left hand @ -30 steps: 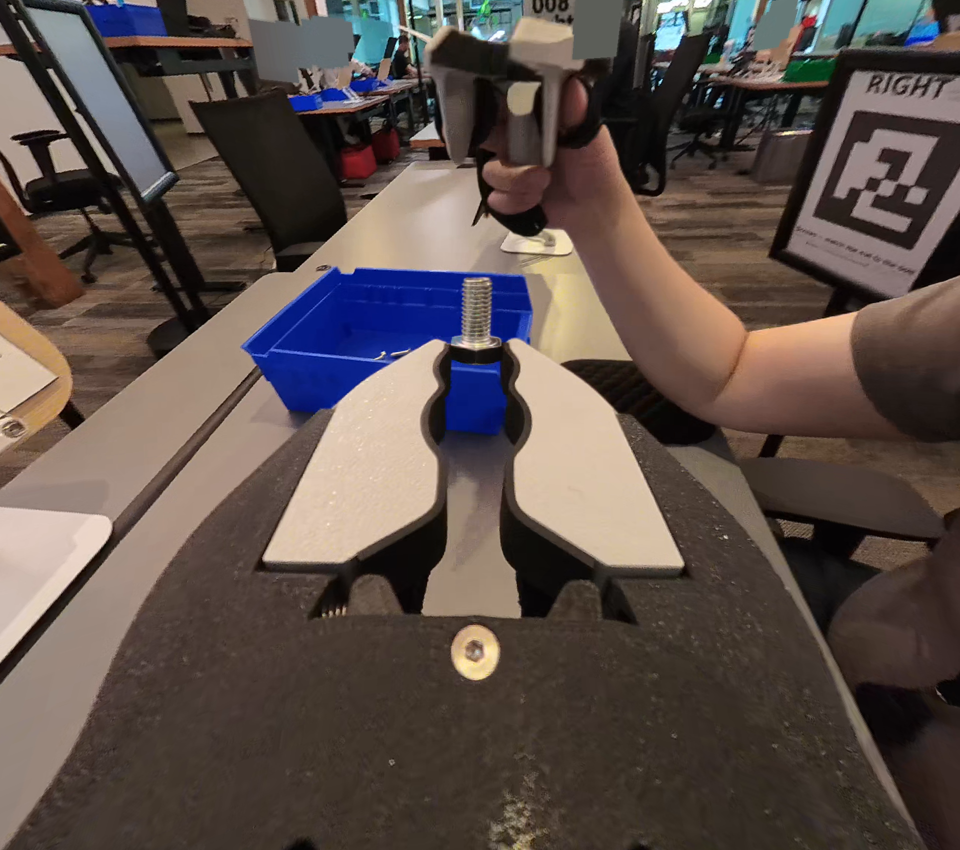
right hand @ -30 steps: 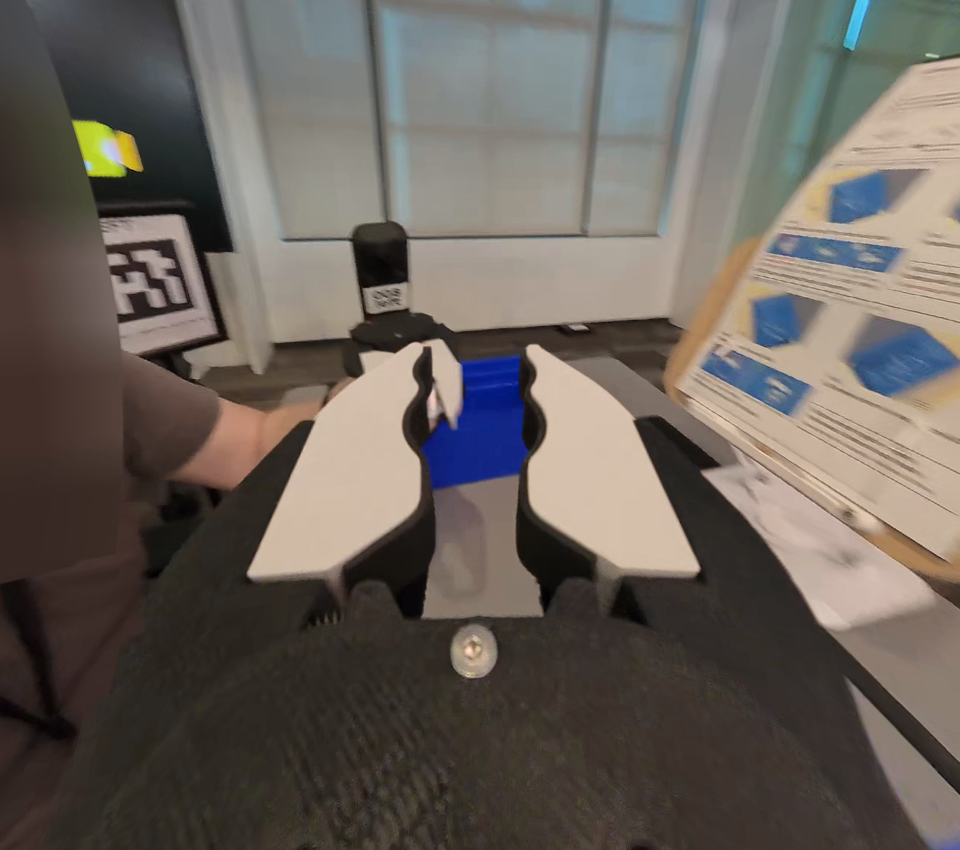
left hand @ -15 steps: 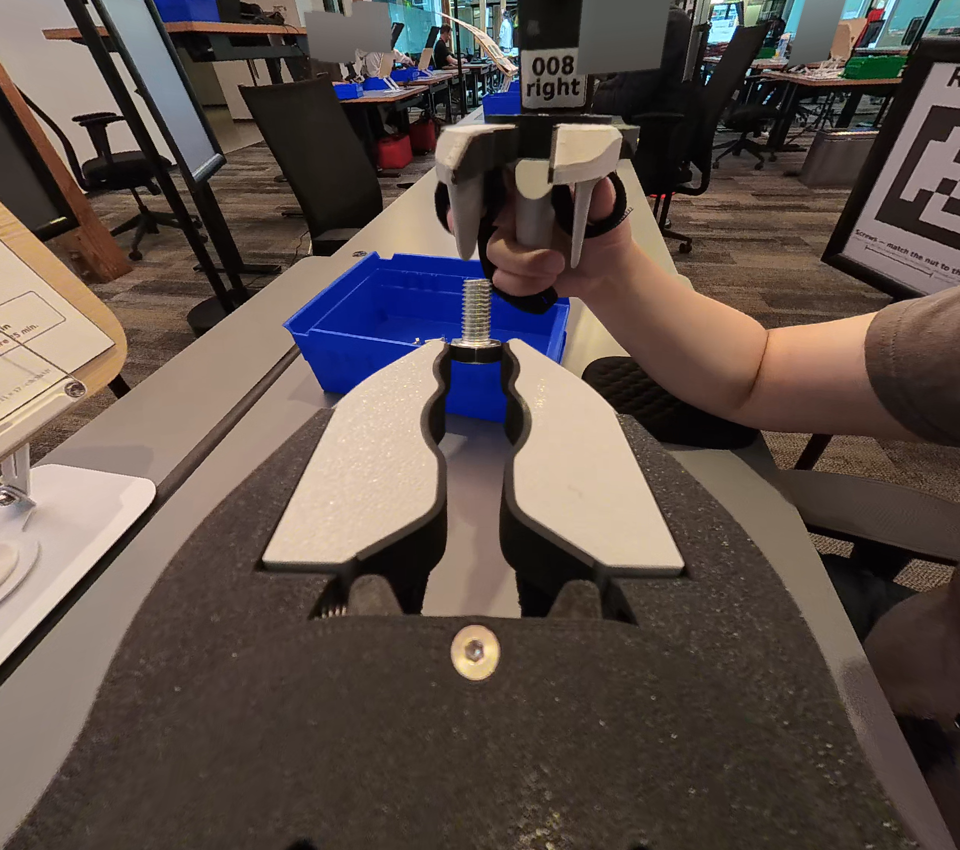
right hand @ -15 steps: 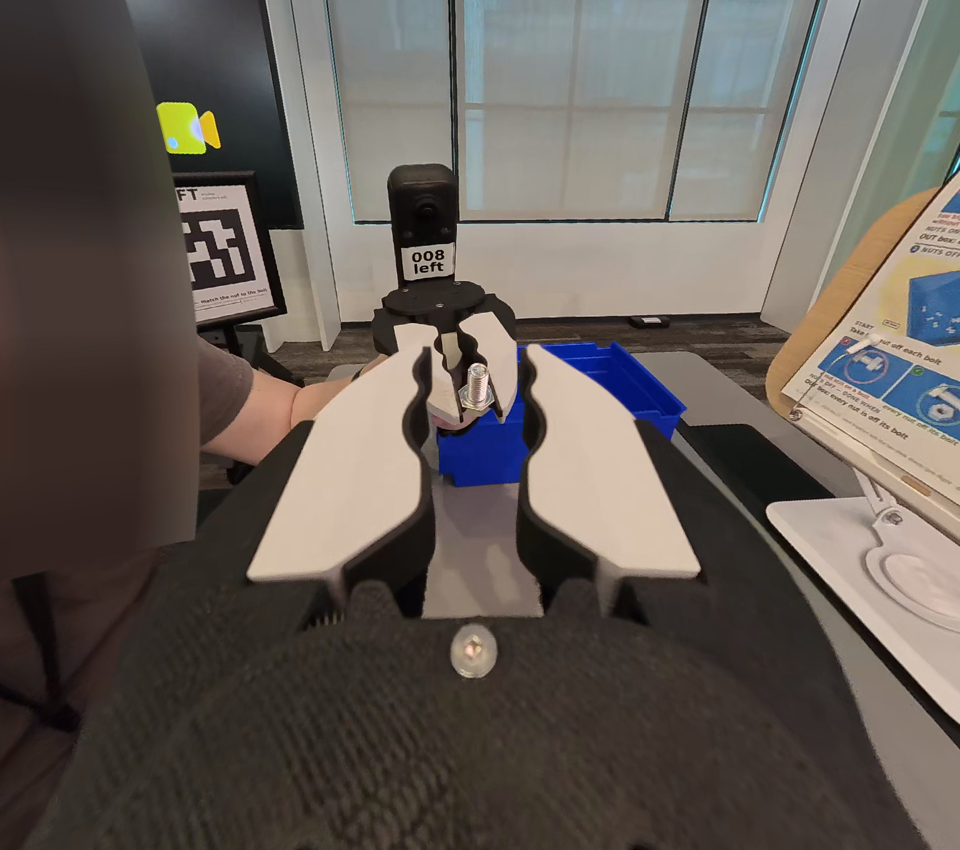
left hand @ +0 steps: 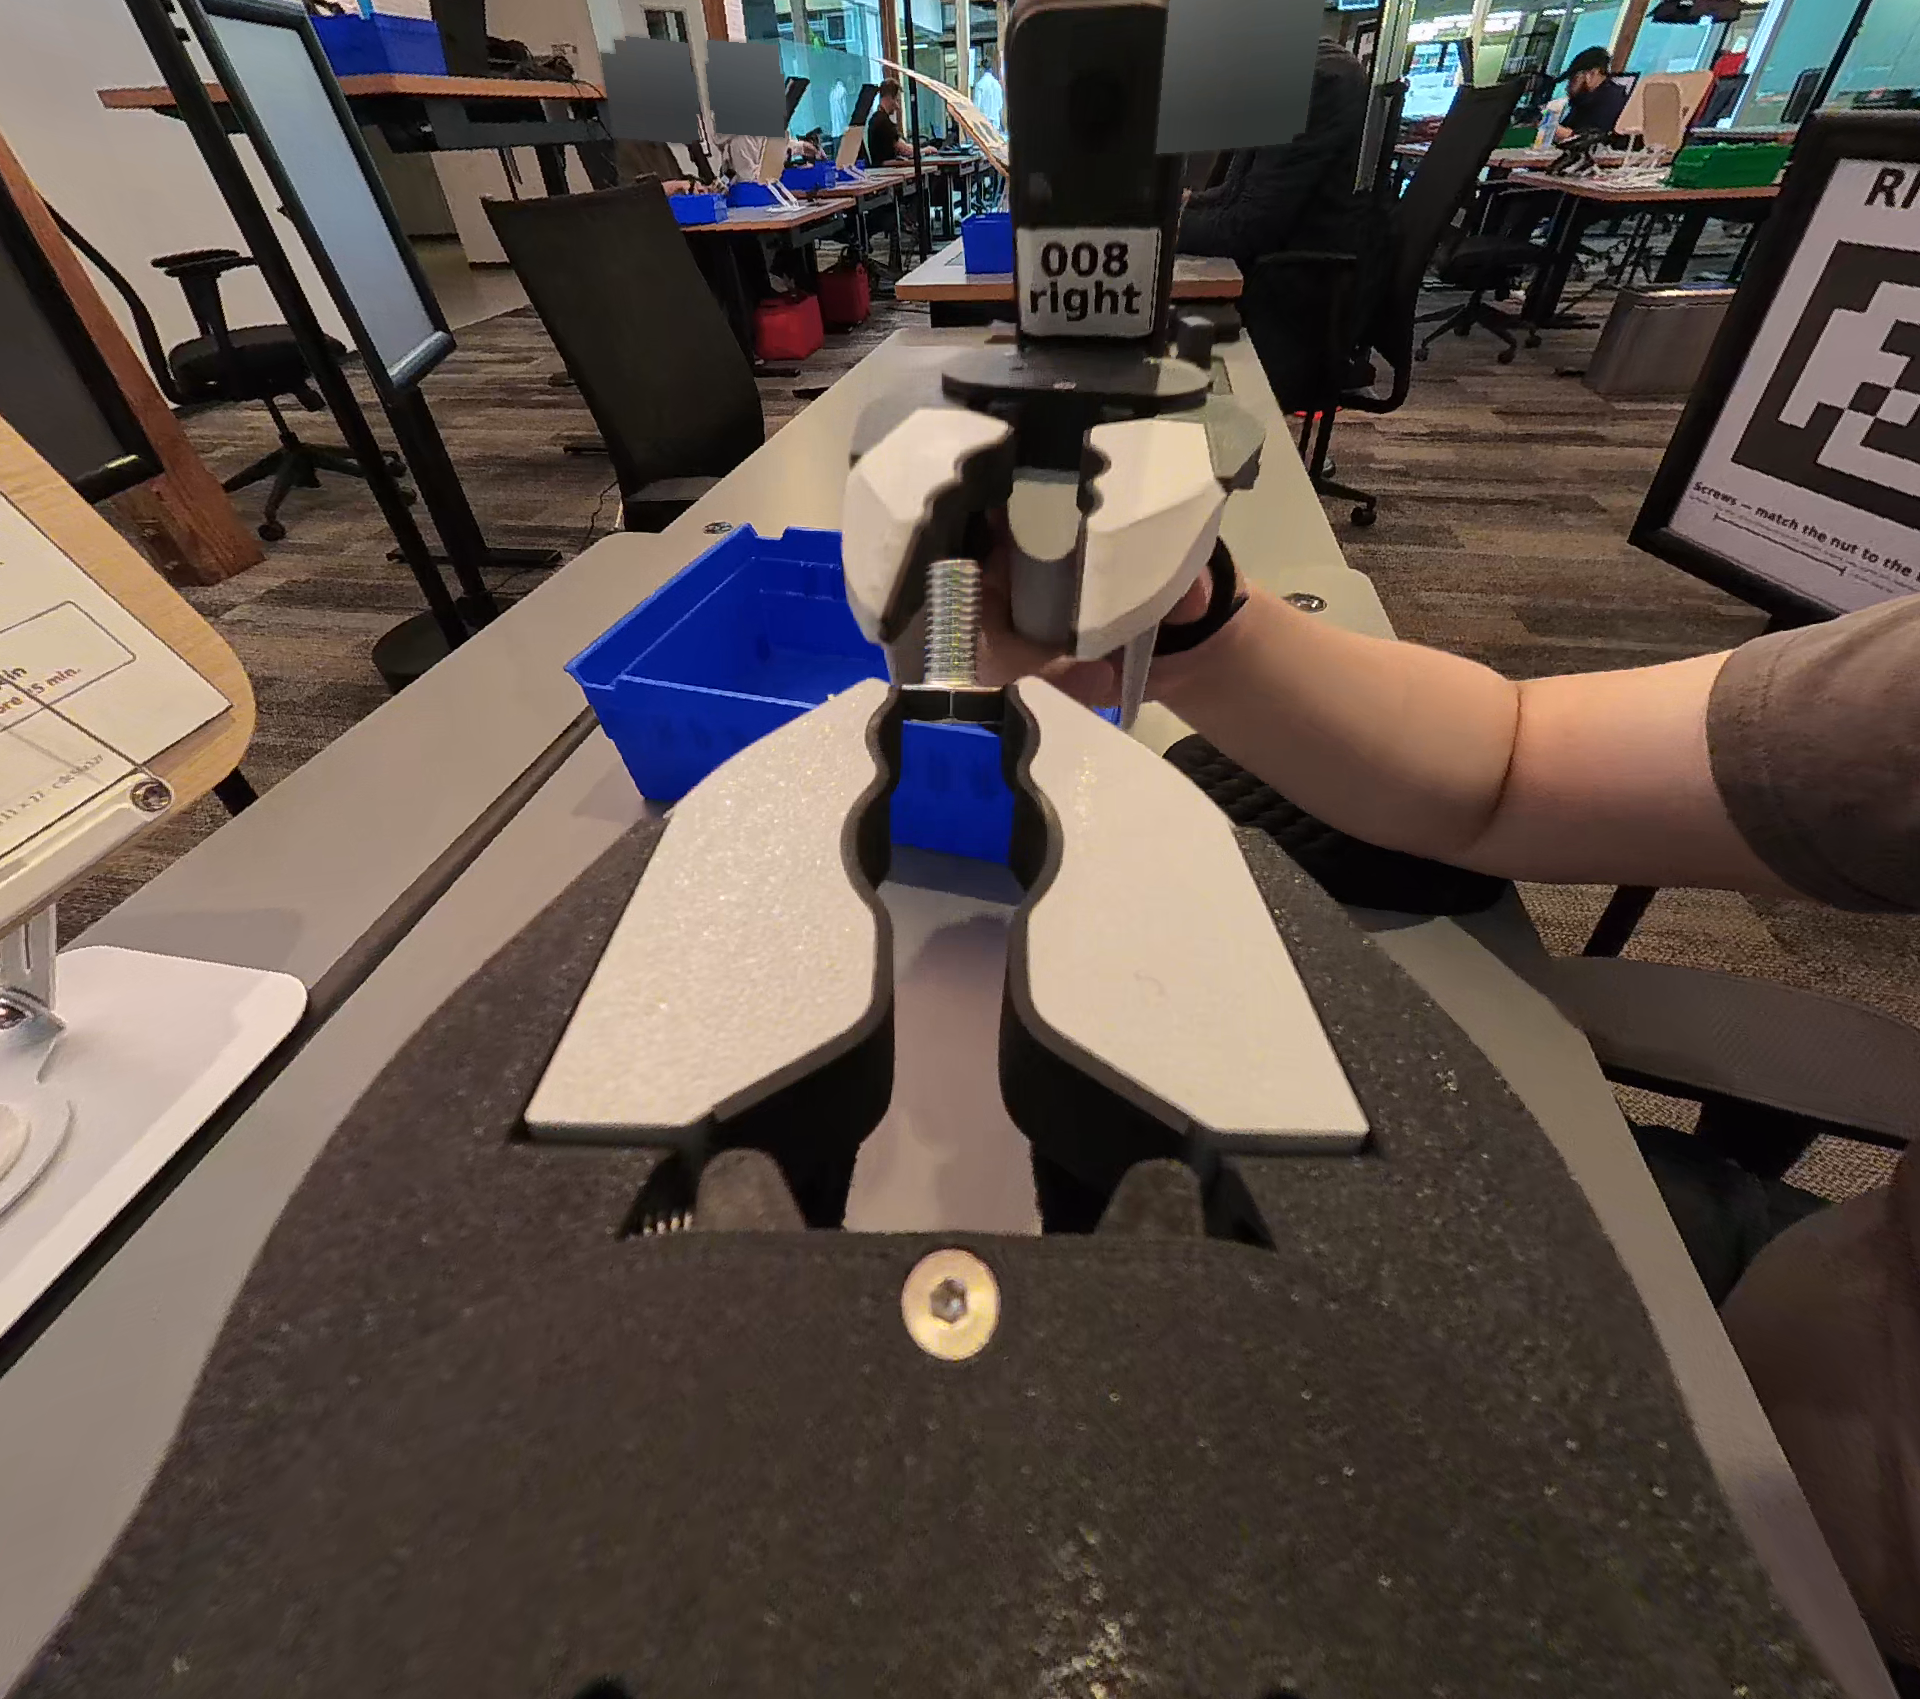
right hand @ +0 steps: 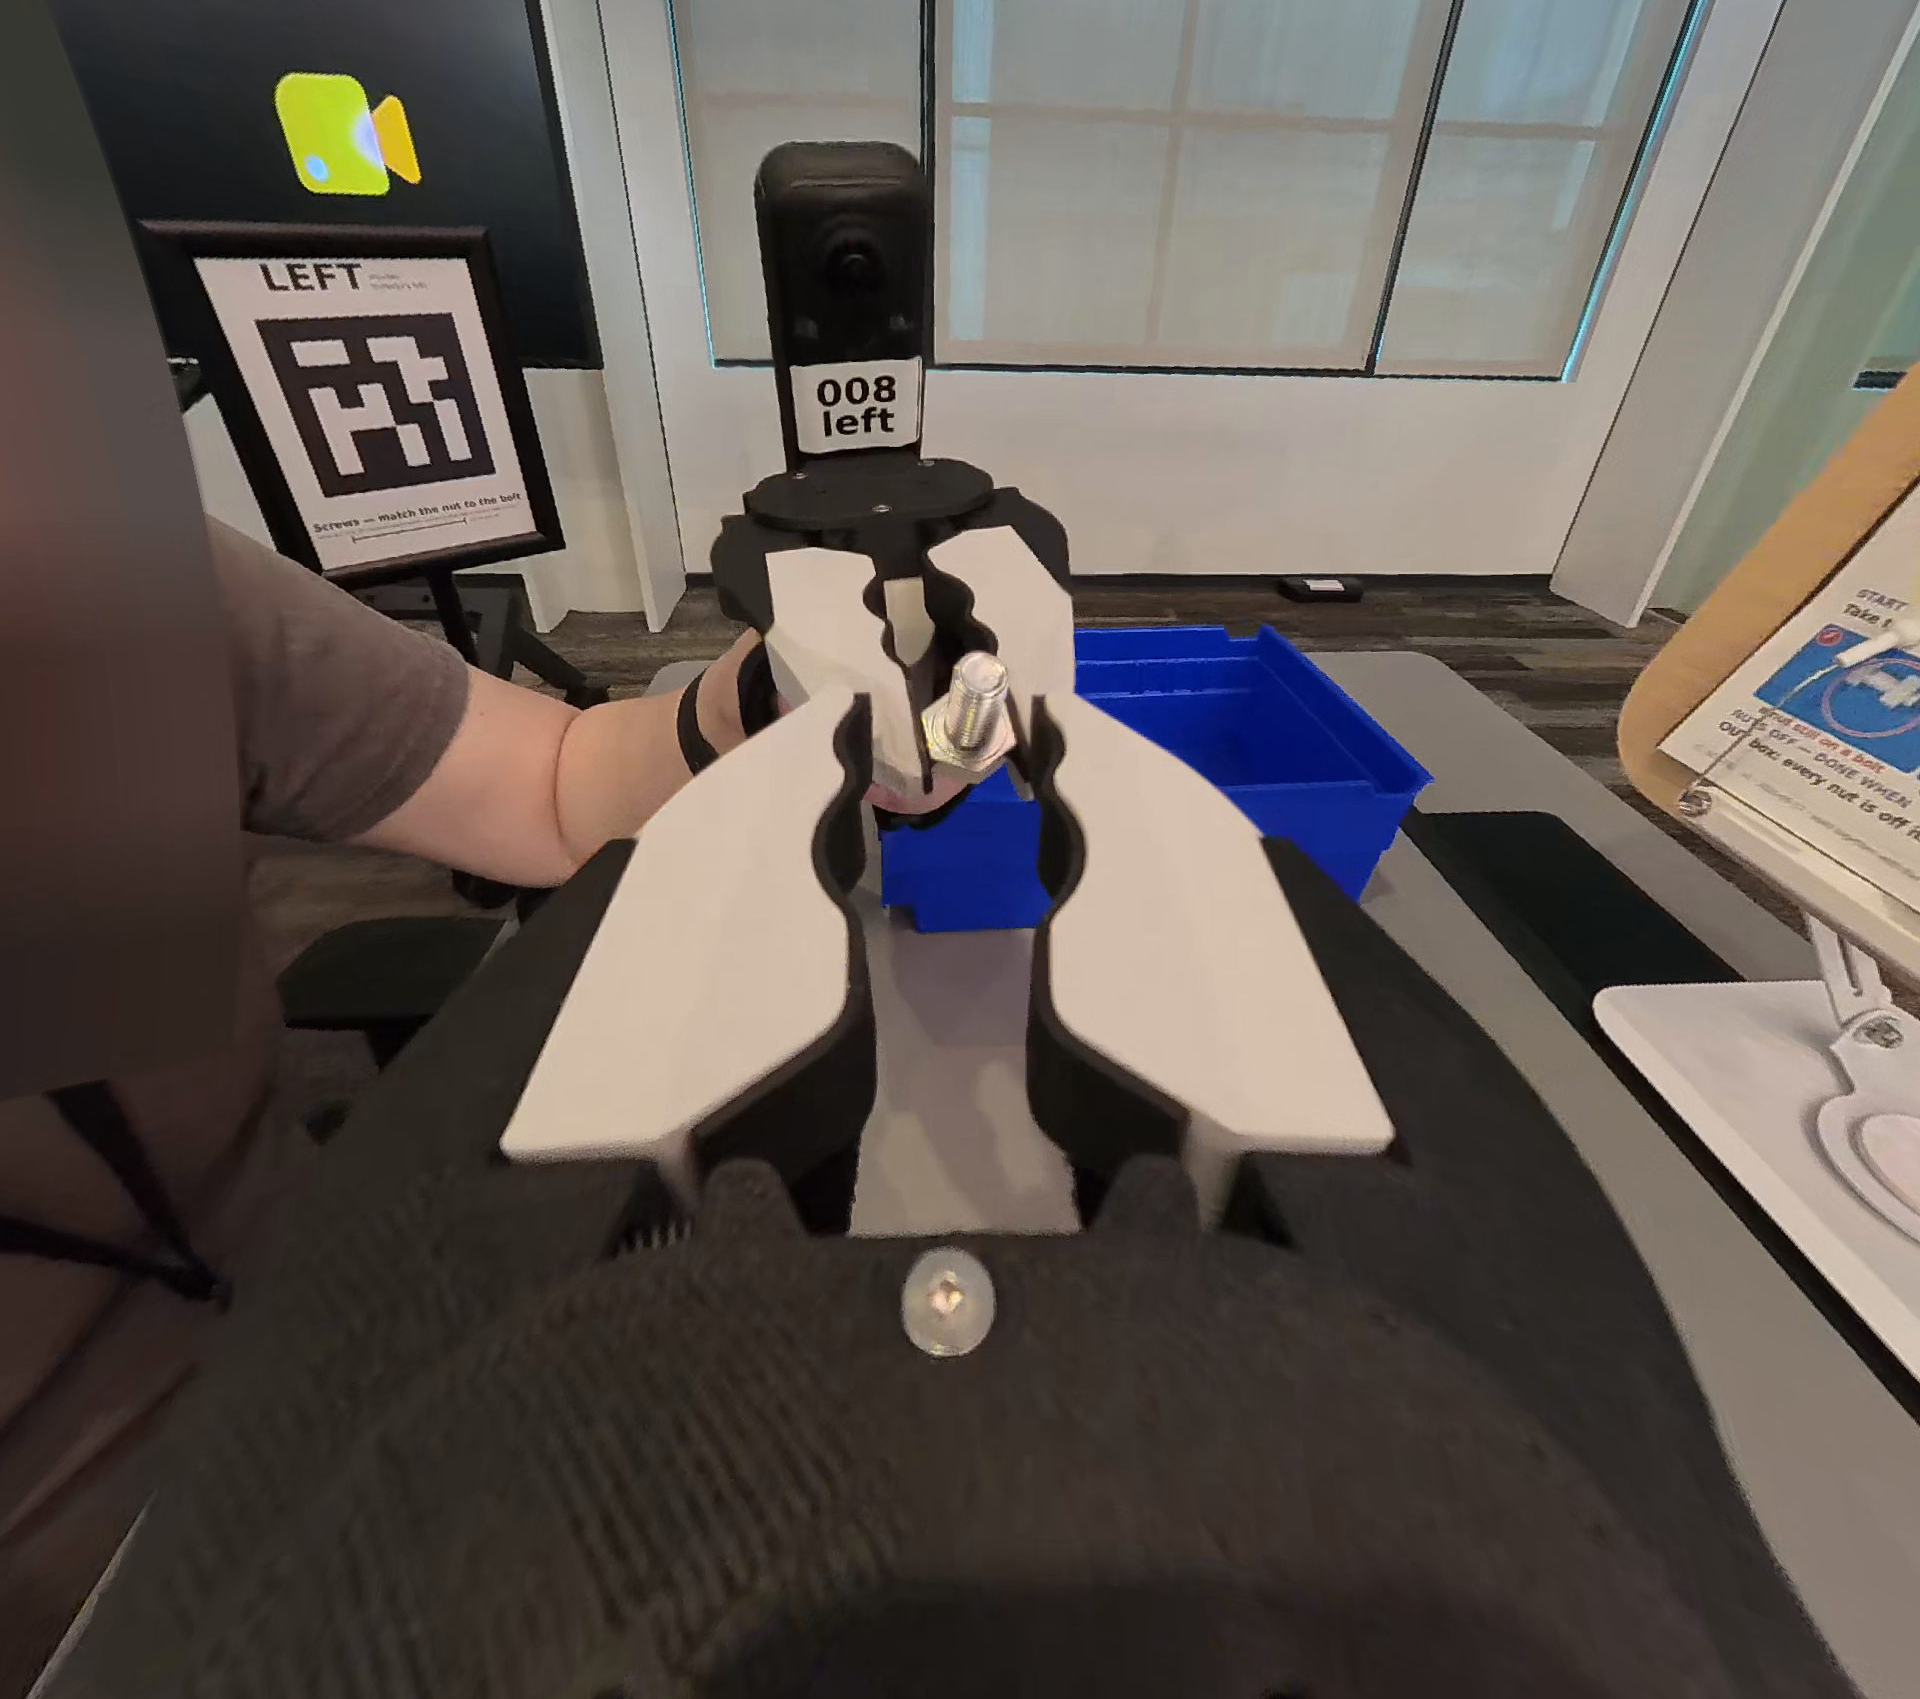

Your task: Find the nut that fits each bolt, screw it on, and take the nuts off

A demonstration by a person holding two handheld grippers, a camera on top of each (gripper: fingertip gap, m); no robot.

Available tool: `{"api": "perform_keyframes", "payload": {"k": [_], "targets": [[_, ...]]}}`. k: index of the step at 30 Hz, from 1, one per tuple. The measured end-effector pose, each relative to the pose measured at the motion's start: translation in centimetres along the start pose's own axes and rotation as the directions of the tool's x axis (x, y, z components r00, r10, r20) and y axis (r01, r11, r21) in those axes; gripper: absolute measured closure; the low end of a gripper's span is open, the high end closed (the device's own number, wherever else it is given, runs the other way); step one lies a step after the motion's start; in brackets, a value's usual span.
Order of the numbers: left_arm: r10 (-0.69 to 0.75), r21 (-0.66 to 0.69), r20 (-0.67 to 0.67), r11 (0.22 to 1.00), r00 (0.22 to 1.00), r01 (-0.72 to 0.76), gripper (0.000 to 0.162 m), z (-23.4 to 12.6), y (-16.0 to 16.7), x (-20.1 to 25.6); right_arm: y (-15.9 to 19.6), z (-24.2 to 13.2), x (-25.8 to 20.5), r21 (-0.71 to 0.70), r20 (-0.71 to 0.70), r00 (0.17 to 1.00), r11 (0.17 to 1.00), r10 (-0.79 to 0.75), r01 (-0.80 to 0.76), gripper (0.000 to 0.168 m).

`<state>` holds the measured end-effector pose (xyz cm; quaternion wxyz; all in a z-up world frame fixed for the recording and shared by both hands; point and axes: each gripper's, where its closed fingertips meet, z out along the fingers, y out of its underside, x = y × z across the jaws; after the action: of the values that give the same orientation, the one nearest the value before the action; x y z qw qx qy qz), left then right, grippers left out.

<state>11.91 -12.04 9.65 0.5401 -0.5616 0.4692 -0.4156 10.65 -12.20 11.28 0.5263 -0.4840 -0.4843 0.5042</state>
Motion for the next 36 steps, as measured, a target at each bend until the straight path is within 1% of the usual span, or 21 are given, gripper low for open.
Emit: {"api": "perform_keyframes", "payload": {"k": [3, 7, 15, 18, 20, 21, 22, 23, 24, 25, 26, 27, 28, 29, 31, 33, 34, 36], "targets": [[-0.004, 0.006, -0.009, 1.000, 1.000, 0.004, 0.145, -0.1, -0.2, 0.2, -0.1, 0.2, 0.0, 0.032, 0.006, 1.000, 0.999, 0.010, -0.010, 0.143], [0.009, 0.002, -0.011, 1.000, 1.000, -0.009, 0.145, -0.1, -0.2, 0.4, -0.2, 0.1, 0.1, 0.064, 0.025, 0.999, 0.997, 0.042, -0.044, 0.156], [0.010, -0.002, -0.015, 1.000, 1.000, -0.010, 0.145, 0.0, 0.0, 0.4, 0.0, 0.0, 0.0, 0.060, 0.058, 0.996, 0.996, 0.062, -0.066, 0.158], [-0.003, 0.025, -0.015, 1.000, 1.000, 0.004, 0.131, -0.1, -0.5, 0.3, -0.3, -0.5, 0.5, 0.060, 0.035, 0.998, 0.997, 0.056, -0.058, 0.158], [-0.001, 0.014, -0.006, 1.000, 1.000, 0.001, 0.128, -0.3, -0.6, 0.2, -0.7, -1.7, 1.1, 0.024, 0.004, 1.000, 0.999, 0.030, -0.030, 0.158], [0.007, 0.006, 0.007, 1.000, 1.000, -0.007, 0.127, -0.5, -0.6, 0.0, -0.7, -2.9, 1.9, -0.032, -0.046, 0.999, 0.999, -0.009, 0.007, 0.158], [0.018, -0.004, 0.018, 1.000, 1.000, -0.018, 0.127, -0.8, -0.7, -0.2, -0.3, -4.7, 3.1, -0.127, -0.117, 0.992, 0.991, -0.057, 0.042, 0.158], [0.029, -0.015, 0.026, 0.999, 0.999, -0.028, 0.127, -1.0, -0.8, -0.2, 0.7, -7.2, 4.9, -0.259, -0.219, 0.970, 0.965, -0.108, 0.049, 0.158], [0.037, -0.026, 0.034, 0.999, 0.999, -0.037, 0.127, -1.3, -0.9, -0.3, 2.1, -10.5, 7.2, -0.401, -0.351, 0.920, 0.916, -0.171, 0.017, 0.158], [0.047, -0.034, 0.046, 0.998, 0.998, -0.046, 0.127, -1.6, -1.1, -0.4, 3.8, -14.3, 9.3, -0.522, -0.469, 0.854, 0.851, -0.226, -0.062, 0.158], [0.060, -0.039, 0.060, 0.998, 0.996, -0.058, 0.127, -1.9, -1.3, -0.4, 5.7, -18.1, 11.0, -0.599, -0.562, 0.788, 0.780, -0.251, -0.179, 0.158], [0.073, -0.042, 0.070, 0.997, 0.995, -0.071, 0.127, -2.2, -1.5, -0.5, 7.8, -21.5, 12.0, -0.630, -0.636, 0.734, 0.710, -0.239, -0.315, 0.158], [0.084, -0.046, 0.076, 0.996, 0.994, -0.081, 0.127, -2.4, -1.7, -0.4, 10.1, -24.1, 12.3, -0.627, -0.685, 0.704, 0.642, -0.186, -0.441, 0.158], [0.091, -0.050, 0.080, 0.995, 0.993, -0.087, 0.127, -2.6, -1.8, -0.4, 12.3, -25.8, 12.1, -0.607, -0.718, 0.688, 0.578, -0.106, -0.545, 0.157], [0.089, -0.059, 0.085, 0.995, 0.992, -0.084, 0.127, -2.8, -1.9, -0.5, 16.1, -28.4, 11.8, -0.559, -0.780, 0.626, 0.438, 0.011, -0.704, 0.157], [0.076, -0.074, 0.083, 0.995, 0.994, -0.070, 0.127, -2.9, -1.7, -0.5, 19.0, -30.3, 10.9, -0.532, -0.818, 0.571, 0.285, 0.069, -0.798, 0.157], [0.069, -0.084, 0.081, 0.994, 0.994, -0.062, 0.127, -2.9, -1.6, -0.5, 20.0, -30.8, 10.4, -0.529, -0.826, 0.558, 0.225, 0.086, -0.818, 0.157], [0.067, -0.094, 0.085, 0.994, 0.994, -0.059, 0.127, -2.9, -1.4, -0.6, 21.5, -31.8, 10.0, -0.524, -0.840, 0.537, 0.144, 0.074, -0.840, 0.157]]}}
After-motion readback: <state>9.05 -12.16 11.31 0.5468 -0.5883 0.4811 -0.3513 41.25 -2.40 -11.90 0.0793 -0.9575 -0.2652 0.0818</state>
